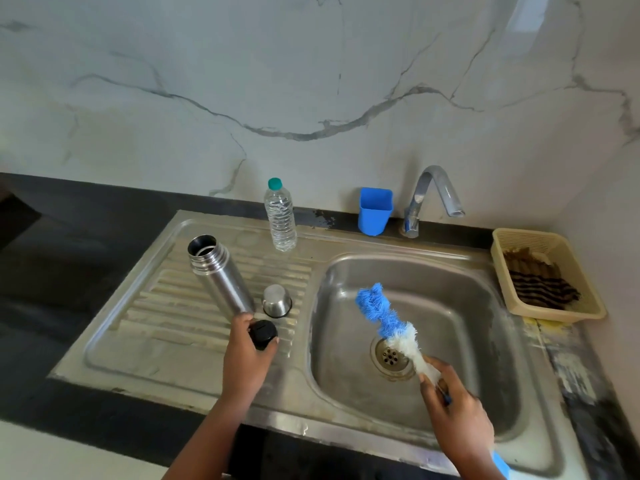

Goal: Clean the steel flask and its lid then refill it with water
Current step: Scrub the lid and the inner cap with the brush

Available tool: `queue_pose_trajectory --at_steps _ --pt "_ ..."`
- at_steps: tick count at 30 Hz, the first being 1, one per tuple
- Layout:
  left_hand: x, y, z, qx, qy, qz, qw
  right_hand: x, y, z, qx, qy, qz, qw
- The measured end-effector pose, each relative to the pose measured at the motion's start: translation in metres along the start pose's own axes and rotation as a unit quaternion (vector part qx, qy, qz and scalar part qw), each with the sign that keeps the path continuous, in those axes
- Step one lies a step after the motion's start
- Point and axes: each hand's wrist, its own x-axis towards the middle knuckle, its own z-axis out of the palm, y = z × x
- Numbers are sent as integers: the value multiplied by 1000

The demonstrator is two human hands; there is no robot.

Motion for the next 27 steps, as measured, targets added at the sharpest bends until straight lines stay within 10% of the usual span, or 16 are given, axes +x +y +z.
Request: queue_pose_trajectory --at_steps 9,15,22,27 --pt "-3 -5 3 105 -1 33 994 3 -1 10 9 -12 -2 1000" --pt "25 29 4 237 -6 235 942 6 1 11 15 -9 -1 1000" --pt "80 47 31 413 -229 63 879 6 -2 10 28 -12 1 1000" --pt "91 50 35 451 -233 53 860 5 -2 2 35 -13 7 999"
